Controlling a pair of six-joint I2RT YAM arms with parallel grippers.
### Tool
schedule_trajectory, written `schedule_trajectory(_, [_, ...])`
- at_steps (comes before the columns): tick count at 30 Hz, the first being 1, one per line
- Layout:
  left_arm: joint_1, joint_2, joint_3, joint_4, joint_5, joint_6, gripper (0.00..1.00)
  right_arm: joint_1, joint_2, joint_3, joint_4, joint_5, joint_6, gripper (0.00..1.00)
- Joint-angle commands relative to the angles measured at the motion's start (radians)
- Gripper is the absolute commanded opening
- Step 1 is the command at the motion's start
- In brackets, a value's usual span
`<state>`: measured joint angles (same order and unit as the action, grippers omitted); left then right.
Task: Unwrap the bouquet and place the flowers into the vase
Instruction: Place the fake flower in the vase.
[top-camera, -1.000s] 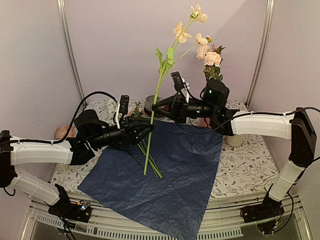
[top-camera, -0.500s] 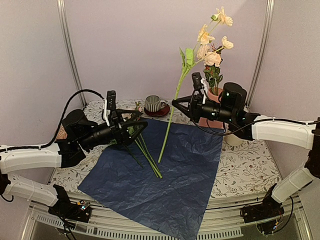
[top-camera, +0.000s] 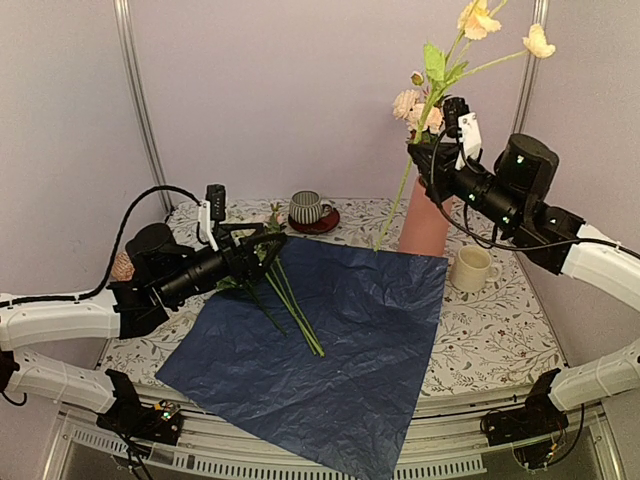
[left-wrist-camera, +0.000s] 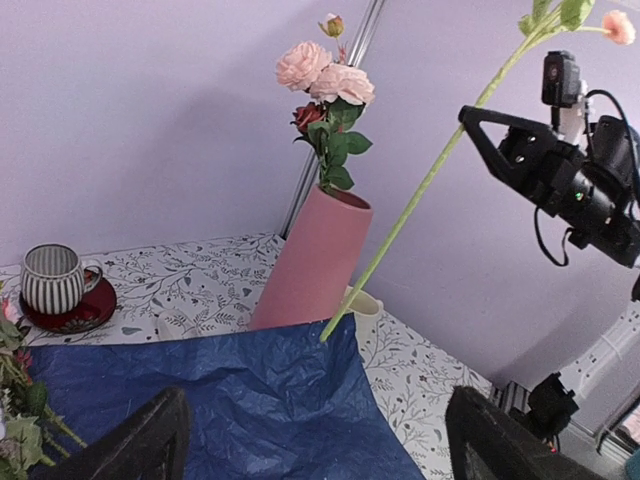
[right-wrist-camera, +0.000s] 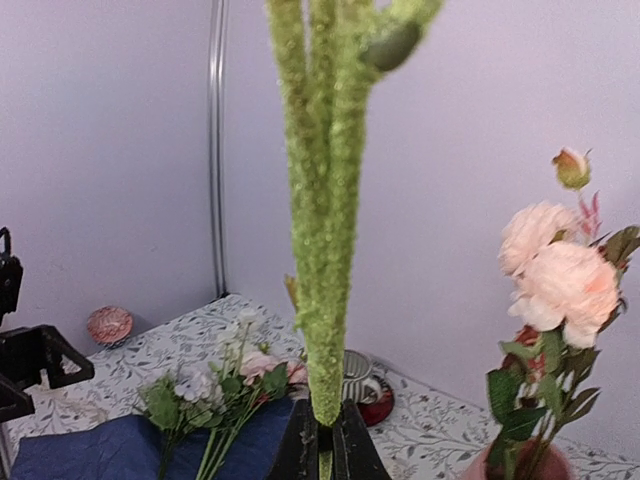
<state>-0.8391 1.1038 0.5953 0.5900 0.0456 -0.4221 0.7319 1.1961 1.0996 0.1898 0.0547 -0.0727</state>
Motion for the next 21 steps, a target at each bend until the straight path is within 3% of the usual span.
schedule_trajectory(1, [-0.006, -0.017, -0.021, -0.003, -0.052, -0.011, 0.90, -0.001, -0.037, 0.098, -0.088, 0.200, -0.105, 0.02])
schedule_trajectory(15, [-0.005, -0.068, -0.047, -0.008, -0.064, -0.008, 0.86, -0.003, -0.012, 0.327, -0.201, 0.363, -0.208, 0.02])
schedule_trajectory(21, [-0.005, -0.070, -0.039, -0.033, -0.056, -0.004, 0.90, -0.003, -0.033, 0.350, -0.206, 0.411, -0.223, 0.03])
